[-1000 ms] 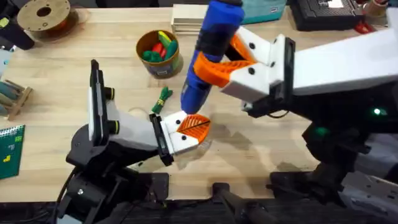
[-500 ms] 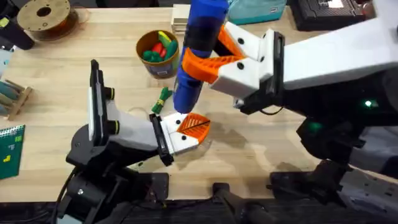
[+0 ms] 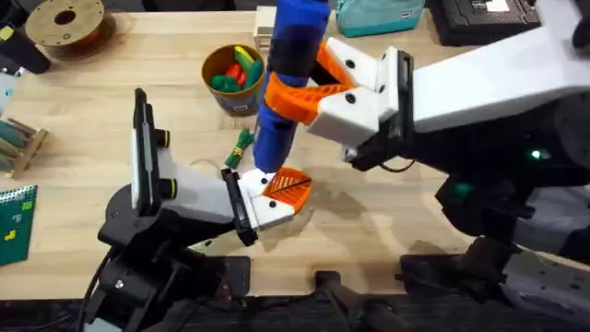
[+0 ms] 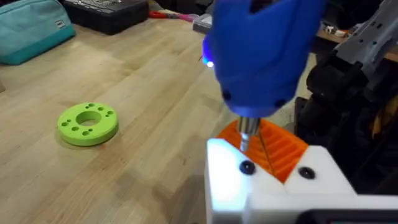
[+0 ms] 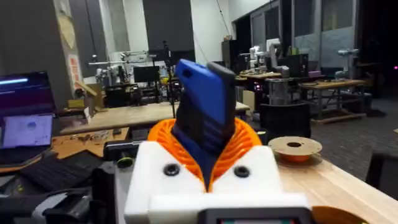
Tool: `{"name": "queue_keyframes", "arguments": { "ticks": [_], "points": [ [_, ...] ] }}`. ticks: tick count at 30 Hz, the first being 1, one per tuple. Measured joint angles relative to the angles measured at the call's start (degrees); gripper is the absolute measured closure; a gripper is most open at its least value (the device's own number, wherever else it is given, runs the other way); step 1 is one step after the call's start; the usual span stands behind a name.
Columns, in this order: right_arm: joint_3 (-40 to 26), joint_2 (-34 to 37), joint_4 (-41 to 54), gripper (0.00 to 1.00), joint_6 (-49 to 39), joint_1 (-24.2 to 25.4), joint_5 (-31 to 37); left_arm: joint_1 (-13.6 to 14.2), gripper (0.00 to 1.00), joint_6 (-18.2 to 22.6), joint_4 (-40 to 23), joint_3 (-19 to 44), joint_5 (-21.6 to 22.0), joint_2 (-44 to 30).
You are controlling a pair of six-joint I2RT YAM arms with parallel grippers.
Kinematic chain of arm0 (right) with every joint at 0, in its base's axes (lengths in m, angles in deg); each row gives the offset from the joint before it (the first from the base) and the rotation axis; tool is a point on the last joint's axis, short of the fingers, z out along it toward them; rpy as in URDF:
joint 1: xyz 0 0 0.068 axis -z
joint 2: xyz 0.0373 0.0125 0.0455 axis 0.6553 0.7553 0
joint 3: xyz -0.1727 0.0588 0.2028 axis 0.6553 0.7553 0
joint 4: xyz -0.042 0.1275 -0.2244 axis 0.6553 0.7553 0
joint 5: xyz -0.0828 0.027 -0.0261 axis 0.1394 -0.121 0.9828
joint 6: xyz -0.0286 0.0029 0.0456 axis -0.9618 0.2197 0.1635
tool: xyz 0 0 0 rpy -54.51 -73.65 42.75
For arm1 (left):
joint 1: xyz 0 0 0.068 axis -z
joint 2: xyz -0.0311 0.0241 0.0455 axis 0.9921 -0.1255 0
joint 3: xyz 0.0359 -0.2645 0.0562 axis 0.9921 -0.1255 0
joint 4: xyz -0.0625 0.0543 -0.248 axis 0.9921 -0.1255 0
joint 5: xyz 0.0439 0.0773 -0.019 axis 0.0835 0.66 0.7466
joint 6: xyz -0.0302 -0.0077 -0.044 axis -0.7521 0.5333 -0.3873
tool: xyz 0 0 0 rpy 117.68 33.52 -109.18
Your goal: Pick up the gripper from the table and insert it into the empty holder that is missing its gripper. Then pick up a screw, insert it into the mounting hole, and use the screwdriver to tighten it. Finally, clean up the table by picking up the vegetable and placing it into the bucket.
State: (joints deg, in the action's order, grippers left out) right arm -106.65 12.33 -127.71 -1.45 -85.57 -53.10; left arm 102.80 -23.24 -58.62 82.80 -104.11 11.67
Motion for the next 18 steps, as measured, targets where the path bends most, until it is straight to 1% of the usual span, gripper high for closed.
{"name": "queue_keyframes", "arguments": {
  "ticks": [18],
  "points": [
    [0.0,1.0,-0.1,0.968,2.4,0.0,0.5,0.0,0.996,0.0,0.0,0.0,0.0,0.0]
  ]
}}
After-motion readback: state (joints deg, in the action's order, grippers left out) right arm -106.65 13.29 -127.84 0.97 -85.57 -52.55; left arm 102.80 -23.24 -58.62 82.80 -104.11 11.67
